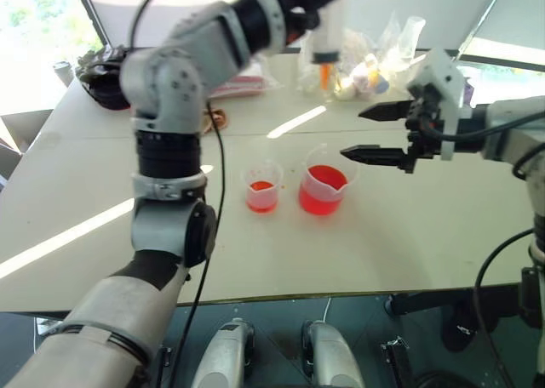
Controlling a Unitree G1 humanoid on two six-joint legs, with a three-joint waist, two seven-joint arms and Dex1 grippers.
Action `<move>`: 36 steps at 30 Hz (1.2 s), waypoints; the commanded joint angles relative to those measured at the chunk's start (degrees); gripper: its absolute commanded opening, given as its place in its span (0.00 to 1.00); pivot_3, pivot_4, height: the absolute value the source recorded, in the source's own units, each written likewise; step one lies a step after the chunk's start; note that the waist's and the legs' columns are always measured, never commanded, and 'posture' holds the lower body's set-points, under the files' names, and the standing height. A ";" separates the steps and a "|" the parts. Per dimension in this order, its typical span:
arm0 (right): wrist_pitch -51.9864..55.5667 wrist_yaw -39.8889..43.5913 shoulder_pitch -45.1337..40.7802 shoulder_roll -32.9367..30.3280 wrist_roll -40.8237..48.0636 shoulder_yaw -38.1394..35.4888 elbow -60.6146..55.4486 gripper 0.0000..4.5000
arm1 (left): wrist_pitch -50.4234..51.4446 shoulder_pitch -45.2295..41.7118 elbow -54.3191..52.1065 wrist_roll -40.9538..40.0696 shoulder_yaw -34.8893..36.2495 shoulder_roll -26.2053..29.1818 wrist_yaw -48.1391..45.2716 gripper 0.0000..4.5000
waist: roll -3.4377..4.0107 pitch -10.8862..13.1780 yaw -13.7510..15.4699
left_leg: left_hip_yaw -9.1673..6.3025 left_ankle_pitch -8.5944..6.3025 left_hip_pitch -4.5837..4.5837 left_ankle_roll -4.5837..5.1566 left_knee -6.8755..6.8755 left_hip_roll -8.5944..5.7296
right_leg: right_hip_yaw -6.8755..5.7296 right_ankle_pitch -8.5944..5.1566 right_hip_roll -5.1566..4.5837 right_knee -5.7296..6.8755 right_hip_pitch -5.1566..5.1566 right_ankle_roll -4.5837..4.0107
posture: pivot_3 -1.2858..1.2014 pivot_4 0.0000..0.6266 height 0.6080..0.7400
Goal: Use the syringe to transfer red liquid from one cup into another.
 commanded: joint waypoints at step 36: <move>13.07 -30.90 -2.66 11.78 14.46 -15.65 -3.58 1.00 | -27.70 26.40 1.92 15.88 -18.78 -4.29 -17.16 0.32 | 0.10 -0.04 0.13 | 0.12 -0.08 -0.01 0.18 0.05 0.08 | 0.07 -0.08 -0.14 -0.10 0.04 -0.16 | 0.52 0.24 1.00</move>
